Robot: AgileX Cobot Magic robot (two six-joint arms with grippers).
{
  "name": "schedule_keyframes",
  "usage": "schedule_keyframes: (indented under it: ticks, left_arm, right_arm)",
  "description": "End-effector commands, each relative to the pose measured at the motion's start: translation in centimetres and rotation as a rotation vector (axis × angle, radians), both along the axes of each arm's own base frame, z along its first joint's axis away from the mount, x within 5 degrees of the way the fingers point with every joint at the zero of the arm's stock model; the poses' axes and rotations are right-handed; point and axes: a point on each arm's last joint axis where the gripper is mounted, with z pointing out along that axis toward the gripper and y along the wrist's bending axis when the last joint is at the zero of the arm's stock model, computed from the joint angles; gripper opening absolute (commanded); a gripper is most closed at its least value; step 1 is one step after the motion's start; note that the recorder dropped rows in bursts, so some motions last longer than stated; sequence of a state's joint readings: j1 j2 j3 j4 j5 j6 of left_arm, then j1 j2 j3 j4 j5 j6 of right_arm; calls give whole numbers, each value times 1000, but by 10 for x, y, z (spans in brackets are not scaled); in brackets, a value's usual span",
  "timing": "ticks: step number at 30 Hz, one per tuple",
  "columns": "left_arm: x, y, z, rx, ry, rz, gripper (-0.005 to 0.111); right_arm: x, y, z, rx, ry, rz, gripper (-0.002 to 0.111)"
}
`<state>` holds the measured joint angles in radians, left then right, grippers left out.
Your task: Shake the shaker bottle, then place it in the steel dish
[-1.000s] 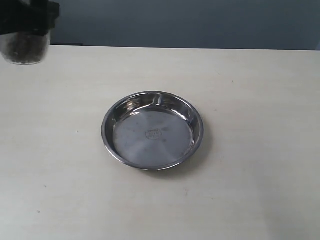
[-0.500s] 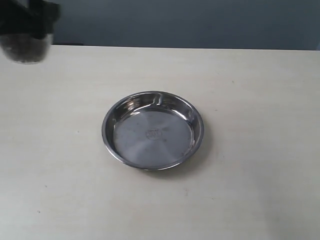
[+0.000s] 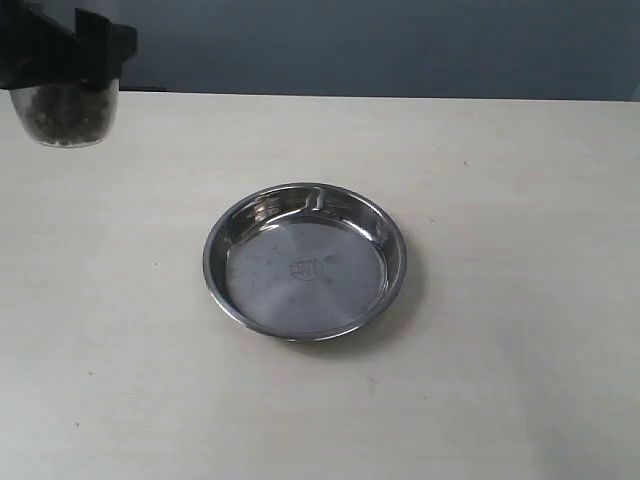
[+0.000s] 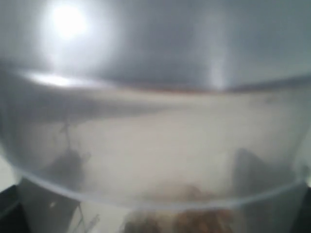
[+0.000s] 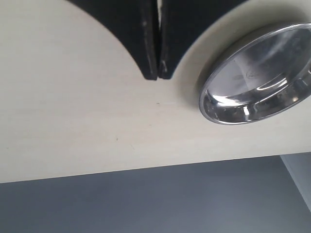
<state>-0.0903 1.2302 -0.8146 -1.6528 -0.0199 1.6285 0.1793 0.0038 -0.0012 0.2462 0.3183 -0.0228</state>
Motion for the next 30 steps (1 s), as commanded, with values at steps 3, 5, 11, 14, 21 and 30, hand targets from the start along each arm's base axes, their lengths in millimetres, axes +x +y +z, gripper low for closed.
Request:
schedule_keyframes:
  ticks: [3,5,11,14,21,30]
  left_arm:
    - [-3,-15,2,191,-31,-267,0]
    - [0,-13,2,143,-26,-214,0]
    - [2,-3,-2,150,-9,-106,0]
    - [4,-2,-3,142,-2,-84,0]
    - [-1,-24,-10,171,-9,-365,0]
    - [6,12,-31,-84,116,149,0]
  right_arm:
    - [0,0,1,-1,-13,-1,-1]
    - [0,0,1,-1,-13,-1,-1]
    - [0,0,1,-1,-13,-1,-1]
    - [0,0,1,-1,-13,-1,-1]
    - [0,0,1,-1,-13,-1,-1]
    - [0,0,1,-1,-13,-1,-1]
